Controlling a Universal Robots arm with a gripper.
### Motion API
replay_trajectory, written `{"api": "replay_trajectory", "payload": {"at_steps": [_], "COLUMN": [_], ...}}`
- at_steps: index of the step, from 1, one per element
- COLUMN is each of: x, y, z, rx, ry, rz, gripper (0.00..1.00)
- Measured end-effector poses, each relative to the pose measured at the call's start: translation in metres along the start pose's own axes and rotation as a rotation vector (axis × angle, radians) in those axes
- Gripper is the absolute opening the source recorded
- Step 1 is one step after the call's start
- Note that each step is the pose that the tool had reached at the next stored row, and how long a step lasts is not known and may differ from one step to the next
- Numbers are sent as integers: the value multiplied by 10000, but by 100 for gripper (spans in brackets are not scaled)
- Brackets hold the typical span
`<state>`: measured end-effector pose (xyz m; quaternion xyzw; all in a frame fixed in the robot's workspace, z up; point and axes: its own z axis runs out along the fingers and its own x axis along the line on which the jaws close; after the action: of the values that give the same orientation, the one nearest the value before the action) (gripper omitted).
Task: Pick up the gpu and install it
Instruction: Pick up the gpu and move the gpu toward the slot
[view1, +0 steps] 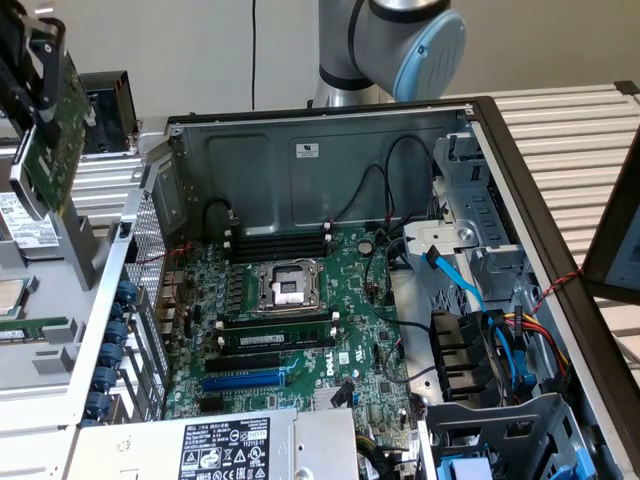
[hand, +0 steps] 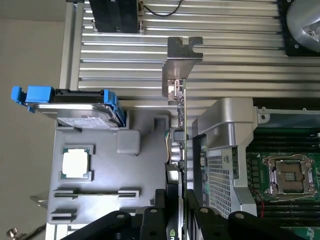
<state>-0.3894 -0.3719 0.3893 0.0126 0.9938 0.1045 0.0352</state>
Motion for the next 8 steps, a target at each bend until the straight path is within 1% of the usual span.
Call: {"api": "replay_trajectory", "payload": {"at_steps": [5,8], "x": [-66,-147], "y": [37,55], "z": [-166,-237], "rx": [5,-2], "ry": [119,183], "rz": [25,40], "gripper": [27,27]}}
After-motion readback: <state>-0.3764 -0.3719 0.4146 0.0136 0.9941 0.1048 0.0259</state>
